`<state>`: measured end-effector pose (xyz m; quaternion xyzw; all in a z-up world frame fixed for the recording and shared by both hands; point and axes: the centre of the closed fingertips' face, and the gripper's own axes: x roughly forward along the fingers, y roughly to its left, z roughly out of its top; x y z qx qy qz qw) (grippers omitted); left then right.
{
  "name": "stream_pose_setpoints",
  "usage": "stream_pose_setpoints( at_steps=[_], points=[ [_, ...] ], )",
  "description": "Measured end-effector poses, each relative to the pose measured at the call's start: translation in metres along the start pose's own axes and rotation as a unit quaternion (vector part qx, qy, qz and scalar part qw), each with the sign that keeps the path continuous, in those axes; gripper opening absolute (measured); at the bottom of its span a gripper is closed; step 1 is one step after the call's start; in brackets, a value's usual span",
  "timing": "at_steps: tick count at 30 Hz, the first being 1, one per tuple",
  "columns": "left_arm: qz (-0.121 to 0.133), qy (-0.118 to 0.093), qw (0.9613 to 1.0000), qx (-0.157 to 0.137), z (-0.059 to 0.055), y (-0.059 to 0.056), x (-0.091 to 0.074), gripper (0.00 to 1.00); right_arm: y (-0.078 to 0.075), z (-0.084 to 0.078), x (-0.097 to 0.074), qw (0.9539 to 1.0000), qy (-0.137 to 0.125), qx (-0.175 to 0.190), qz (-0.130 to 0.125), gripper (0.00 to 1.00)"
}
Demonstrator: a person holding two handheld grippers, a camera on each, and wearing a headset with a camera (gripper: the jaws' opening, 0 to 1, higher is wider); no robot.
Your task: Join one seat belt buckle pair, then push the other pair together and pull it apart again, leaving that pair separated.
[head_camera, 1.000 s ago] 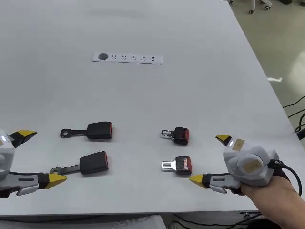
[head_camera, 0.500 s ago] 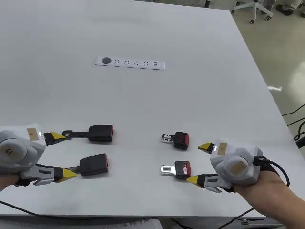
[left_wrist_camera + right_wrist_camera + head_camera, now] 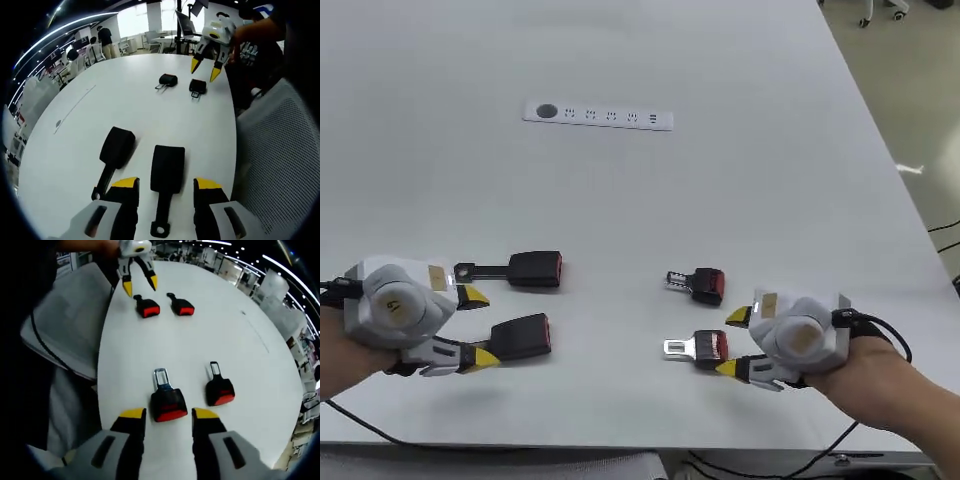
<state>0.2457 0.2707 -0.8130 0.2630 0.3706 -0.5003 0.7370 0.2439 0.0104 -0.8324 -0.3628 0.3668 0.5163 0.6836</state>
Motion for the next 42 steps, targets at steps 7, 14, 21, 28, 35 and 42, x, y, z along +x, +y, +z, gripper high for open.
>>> stream_pose_setpoints(
  at_steps=[7,14,21,28,35,42],
  points=[
    [-0.017,0.032,0.999,0.026,-0.008,0.004,0.025,0.43,-0.003,-0.004,0.012,0.9997,0.011,-0.012,0.017,0.38],
    [-0.036,0.055,0.9971,0.04,-0.012,0.003,0.033,0.33,-0.002,-0.009,0.023,0.9994,0.017,-0.006,0.03,0.37],
    [-0.053,0.068,0.9937,0.071,-0.018,0.002,0.038,0.33,-0.002,-0.008,0.026,0.9993,0.018,0.0,0.033,0.37],
    [-0.063,0.092,0.9863,0.121,-0.024,0.002,0.044,0.33,-0.002,-0.009,0.029,0.999,0.019,-0.005,0.041,0.34],
    [-0.072,0.089,0.9861,0.121,-0.024,0.003,0.041,0.33,-0.003,-0.011,0.03,0.998,0.016,-0.002,0.062,0.34],
    [-0.079,0.097,0.9852,0.118,-0.024,0.001,0.041,0.33,-0.001,-0.011,0.032,0.9977,0.018,0.0,0.065,0.35]
  ],
)
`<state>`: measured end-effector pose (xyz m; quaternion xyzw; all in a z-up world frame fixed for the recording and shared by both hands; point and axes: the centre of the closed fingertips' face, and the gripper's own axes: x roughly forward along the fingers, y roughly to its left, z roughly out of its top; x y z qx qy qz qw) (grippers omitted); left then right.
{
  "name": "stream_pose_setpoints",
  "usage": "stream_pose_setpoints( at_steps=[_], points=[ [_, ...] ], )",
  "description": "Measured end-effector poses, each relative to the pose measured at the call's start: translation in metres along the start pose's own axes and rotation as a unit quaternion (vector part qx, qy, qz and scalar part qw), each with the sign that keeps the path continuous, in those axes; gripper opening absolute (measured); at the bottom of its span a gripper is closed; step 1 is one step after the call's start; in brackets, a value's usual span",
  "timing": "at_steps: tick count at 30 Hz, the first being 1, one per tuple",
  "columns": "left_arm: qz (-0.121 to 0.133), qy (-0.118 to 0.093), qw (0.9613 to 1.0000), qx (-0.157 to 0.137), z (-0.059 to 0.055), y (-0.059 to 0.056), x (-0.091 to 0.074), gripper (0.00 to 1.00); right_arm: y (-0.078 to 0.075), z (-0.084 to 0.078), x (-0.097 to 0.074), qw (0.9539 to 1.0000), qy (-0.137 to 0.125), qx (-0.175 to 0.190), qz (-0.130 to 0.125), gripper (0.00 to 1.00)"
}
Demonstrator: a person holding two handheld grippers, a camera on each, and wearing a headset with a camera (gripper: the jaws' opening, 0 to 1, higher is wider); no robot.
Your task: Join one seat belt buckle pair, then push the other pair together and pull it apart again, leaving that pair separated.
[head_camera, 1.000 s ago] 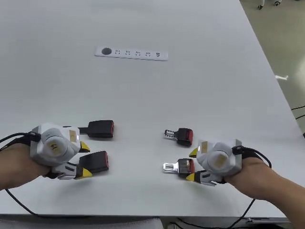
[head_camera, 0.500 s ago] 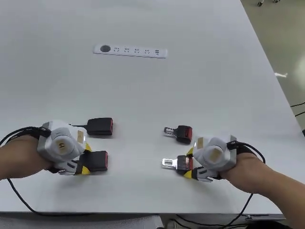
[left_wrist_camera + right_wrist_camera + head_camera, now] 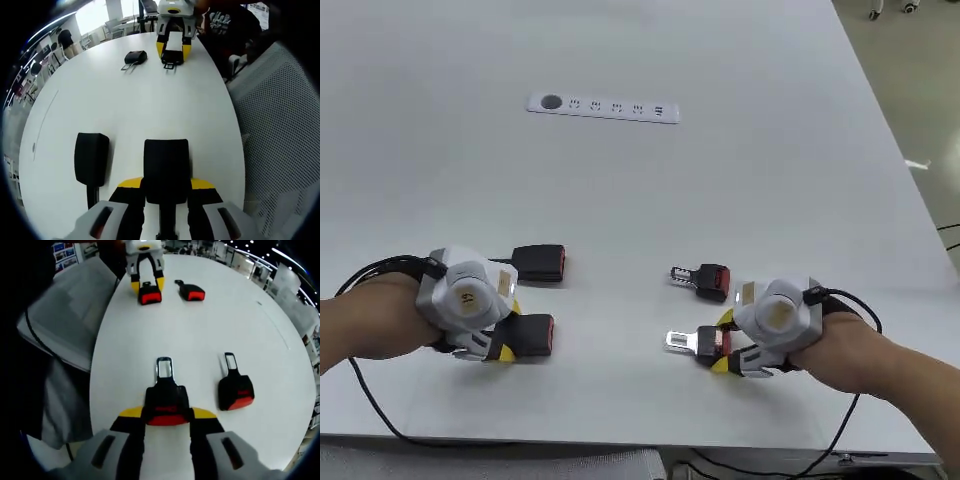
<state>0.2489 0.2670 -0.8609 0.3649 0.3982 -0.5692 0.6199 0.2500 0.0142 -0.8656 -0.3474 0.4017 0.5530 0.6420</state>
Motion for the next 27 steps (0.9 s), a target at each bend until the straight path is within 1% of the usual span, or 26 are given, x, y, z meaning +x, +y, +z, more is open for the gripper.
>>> stream_pose_setpoints(
  at_steps=[4,10,16,18,21,27],
  points=[
    [-0.003,0.001,1.0,0.0,0.001,-0.001,0.0,0.33,0.001,0.0,0.0,1.0,-0.002,0.0,-0.002,0.35],
    [-0.003,0.004,1.0,-0.003,0.0,0.0,0.001,0.33,0.0,0.001,0.002,0.9999,0.012,0.001,-0.002,0.35],
    [-0.002,0.004,1.0,-0.004,-0.001,0.001,0.002,0.34,0.001,0.006,0.003,0.9999,0.014,-0.002,-0.007,0.35],
    [-0.001,0.003,1.0,-0.005,-0.002,0.0,0.002,0.34,0.002,0.01,0.005,0.9998,0.015,-0.012,-0.01,0.35],
    [-0.002,0.003,1.0,-0.003,-0.002,0.001,0.002,0.33,0.005,0.017,0.008,0.9997,0.015,-0.016,-0.009,0.35],
    [-0.001,0.007,1.0,-0.003,-0.001,0.0,0.002,0.33,0.013,0.041,0.019,0.9998,0.002,-0.02,-0.006,0.35]
  ],
)
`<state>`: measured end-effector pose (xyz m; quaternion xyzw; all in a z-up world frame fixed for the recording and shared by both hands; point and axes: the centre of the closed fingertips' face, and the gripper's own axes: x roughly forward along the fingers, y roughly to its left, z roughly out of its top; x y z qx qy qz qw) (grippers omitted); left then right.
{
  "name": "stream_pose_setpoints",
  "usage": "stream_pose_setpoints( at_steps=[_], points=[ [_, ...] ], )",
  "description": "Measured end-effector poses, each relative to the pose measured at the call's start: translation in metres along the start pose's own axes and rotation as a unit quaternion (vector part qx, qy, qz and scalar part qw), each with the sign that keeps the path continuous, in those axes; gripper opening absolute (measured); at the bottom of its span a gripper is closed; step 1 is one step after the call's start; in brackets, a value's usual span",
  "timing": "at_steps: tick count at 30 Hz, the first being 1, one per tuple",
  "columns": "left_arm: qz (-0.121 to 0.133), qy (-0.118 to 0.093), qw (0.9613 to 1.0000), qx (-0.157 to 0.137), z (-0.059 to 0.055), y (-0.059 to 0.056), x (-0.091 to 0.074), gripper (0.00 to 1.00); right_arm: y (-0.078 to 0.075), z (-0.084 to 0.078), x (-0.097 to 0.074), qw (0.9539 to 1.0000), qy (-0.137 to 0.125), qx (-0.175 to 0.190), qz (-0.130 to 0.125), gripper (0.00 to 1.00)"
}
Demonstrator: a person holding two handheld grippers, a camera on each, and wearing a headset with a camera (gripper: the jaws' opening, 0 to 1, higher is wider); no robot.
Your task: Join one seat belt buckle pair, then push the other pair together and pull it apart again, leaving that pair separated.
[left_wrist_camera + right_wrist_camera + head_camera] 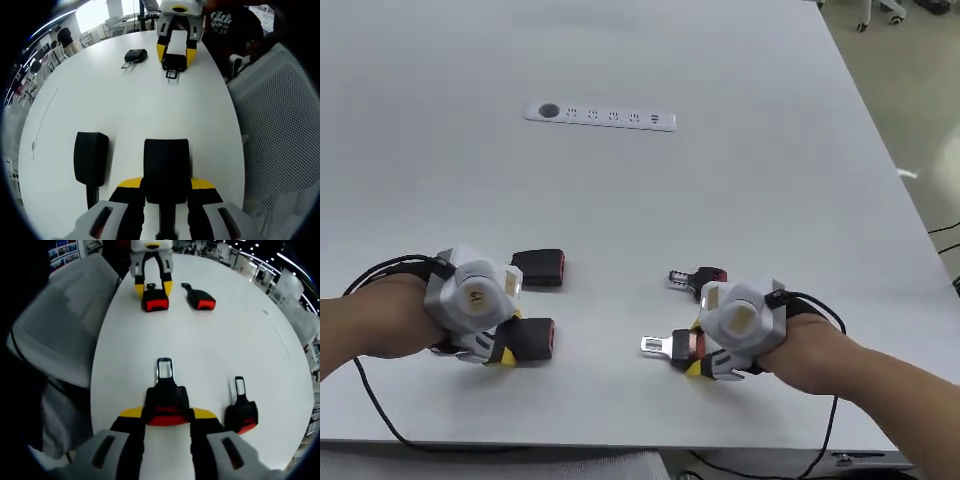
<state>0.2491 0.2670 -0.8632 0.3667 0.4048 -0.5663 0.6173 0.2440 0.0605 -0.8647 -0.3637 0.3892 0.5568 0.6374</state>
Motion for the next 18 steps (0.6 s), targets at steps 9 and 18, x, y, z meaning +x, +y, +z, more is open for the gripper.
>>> stream_pose_setpoints(
  at_steps=[9,18],
  points=[
    [0.0,0.0,1.0,0.003,0.001,0.0,0.001,0.33,0.007,0.036,0.018,0.9998,-0.015,-0.012,-0.001,0.35],
    [0.0,-0.003,1.0,0.003,0.001,0.0,0.001,0.33,0.008,0.078,0.038,0.9991,-0.04,-0.011,0.006,0.35]
  ],
)
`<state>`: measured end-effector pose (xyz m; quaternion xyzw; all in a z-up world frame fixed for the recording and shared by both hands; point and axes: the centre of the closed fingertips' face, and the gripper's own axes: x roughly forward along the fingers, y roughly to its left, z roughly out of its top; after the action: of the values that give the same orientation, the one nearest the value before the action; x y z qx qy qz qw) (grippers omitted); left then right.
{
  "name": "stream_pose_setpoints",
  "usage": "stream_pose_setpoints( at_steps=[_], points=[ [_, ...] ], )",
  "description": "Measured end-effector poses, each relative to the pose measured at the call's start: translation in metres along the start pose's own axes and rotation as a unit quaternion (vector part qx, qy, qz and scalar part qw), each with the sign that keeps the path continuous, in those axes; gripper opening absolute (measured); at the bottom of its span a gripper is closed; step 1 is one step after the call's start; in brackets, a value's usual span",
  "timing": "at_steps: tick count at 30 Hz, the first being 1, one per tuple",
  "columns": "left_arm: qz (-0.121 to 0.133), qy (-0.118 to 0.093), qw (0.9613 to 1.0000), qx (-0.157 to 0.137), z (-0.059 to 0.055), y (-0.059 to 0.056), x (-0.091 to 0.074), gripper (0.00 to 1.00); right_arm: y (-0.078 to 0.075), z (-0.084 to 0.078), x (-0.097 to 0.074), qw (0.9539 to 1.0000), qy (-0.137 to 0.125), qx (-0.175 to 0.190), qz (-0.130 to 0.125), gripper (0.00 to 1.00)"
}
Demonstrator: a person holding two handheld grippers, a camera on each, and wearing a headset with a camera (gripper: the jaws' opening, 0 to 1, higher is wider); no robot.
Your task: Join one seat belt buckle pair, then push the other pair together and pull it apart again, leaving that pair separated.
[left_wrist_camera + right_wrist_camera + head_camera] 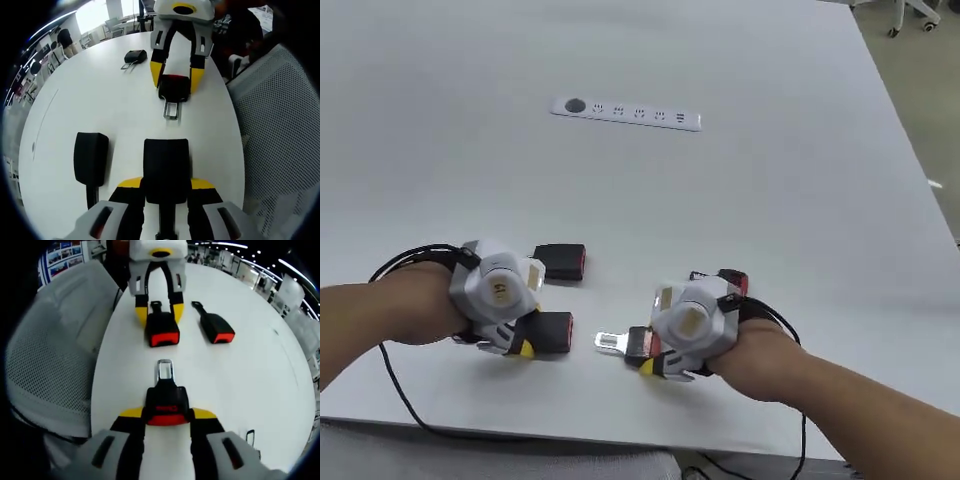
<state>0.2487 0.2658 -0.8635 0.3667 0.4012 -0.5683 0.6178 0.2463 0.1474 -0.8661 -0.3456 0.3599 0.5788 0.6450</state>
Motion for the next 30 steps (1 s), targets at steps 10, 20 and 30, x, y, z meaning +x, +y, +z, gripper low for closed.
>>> stream_pose_setpoints(
  at_steps=[10,20,30],
  points=[
    [-0.004,0.011,0.9999,0.007,0.0,0.0,0.001,0.33,-0.003,0.021,0.012,0.9999,-0.005,-0.005,0.008,0.35],
    [-0.005,0.015,0.9998,0.012,0.001,-0.001,0.002,0.33,0.0,0.026,0.013,0.9997,-0.011,-0.02,0.006,0.35],
    [-0.01,0.008,0.9994,0.031,0.002,0.0,0.003,0.33,-0.003,0.031,0.018,0.9992,-0.024,-0.026,0.02,0.34]
  ],
)
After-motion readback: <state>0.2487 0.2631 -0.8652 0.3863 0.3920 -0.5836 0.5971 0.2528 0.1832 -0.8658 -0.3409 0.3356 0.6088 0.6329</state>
